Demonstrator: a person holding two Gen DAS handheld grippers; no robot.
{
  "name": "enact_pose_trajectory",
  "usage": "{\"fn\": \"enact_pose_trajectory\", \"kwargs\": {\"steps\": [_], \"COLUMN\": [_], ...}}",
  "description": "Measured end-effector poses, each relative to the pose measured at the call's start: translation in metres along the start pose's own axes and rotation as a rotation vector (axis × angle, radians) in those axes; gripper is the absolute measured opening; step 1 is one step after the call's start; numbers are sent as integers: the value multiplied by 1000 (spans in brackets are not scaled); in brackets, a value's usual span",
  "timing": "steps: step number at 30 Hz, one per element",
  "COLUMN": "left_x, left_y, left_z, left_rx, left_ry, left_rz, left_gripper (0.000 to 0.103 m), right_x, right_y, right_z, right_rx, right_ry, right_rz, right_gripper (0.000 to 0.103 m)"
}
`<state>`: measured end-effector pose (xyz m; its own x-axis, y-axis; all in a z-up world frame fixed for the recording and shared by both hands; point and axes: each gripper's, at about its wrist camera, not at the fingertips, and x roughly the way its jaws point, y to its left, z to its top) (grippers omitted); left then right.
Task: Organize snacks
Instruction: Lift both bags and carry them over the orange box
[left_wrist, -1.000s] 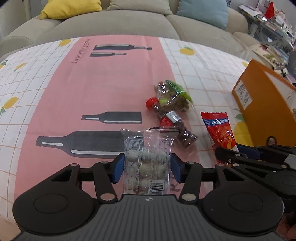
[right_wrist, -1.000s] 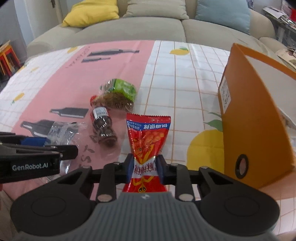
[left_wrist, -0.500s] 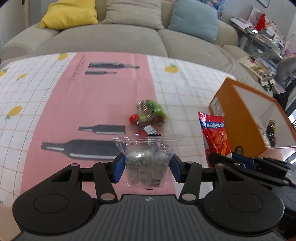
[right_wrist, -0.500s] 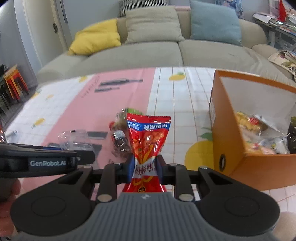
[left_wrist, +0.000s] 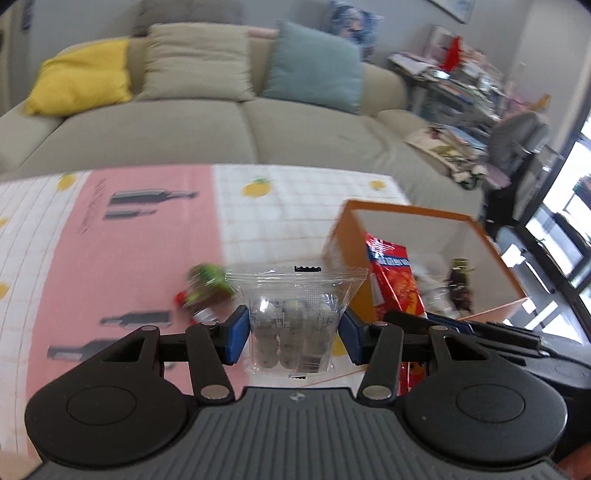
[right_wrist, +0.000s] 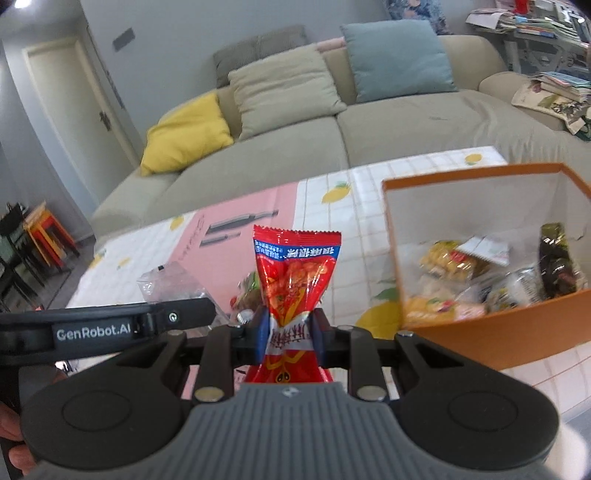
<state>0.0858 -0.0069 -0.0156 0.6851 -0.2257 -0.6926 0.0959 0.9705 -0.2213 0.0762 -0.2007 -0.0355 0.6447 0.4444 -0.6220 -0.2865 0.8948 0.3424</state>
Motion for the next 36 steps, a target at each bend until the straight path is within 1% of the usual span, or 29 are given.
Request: {"fn": "enact_pose_trajectory", "kwargs": {"steps": [3,9,12,16,22,26,30,34,36], "left_x": [1,12,24,40,75,107,143,178,191], "left_y": [-24,-75,-100,-124,-154,-167,-178,-187,-190], "left_z": [13,39,53,69,89,95,94,89,88], "left_rx": [42,170,227,262,306,305,302,320,324], "left_ry": [-12,-24,-13,18,84,152,229,299,317], "left_rz": [-41,-108,-144,-195,-225,-242,-252,-235,-224], "left_gripper": [59,59,59,59,59,59,59,59,59], "right_x": [-15,-42,-51,-57,-51,-35,-13,15,29], "right_y": [-15,-56,-80,-112,-155,-181,-202,-221,-229], "right_z": [12,37,53,73,104,117,124,123,122], "right_rx": [-6,-15,-34,-55,-94,-131,-199,-264,-278], "right_ry": [-34,-77,-80,-62,-4,72,147,235,280], "right_rz": [-25,-106,-159,-211,-272,-302,-339,-352,-354], "right_gripper": [22,22,22,22,22,22,22,22,22]}}
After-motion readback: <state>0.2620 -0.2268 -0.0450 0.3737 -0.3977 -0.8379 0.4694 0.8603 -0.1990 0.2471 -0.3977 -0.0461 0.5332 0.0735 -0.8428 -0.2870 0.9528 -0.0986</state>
